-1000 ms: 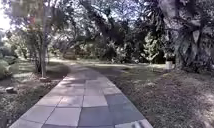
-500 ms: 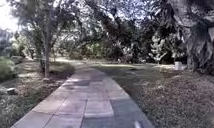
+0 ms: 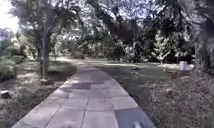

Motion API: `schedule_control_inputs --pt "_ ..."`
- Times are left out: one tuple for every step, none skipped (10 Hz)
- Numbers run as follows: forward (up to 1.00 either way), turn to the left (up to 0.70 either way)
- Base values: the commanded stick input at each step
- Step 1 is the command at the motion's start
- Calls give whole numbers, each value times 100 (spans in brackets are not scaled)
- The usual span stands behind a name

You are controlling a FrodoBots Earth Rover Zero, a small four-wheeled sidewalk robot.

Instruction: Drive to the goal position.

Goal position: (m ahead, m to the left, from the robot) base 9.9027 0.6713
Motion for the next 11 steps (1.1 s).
schedule_control_inputs --pt "50 50" --pt "50 50" --pt "50 0" --pt "50 0" --pt "50 0" --pt "50 0" --pt "50 0" --pt "50 0" --pt "50 0" --pt "50 0" --pt "50 0"
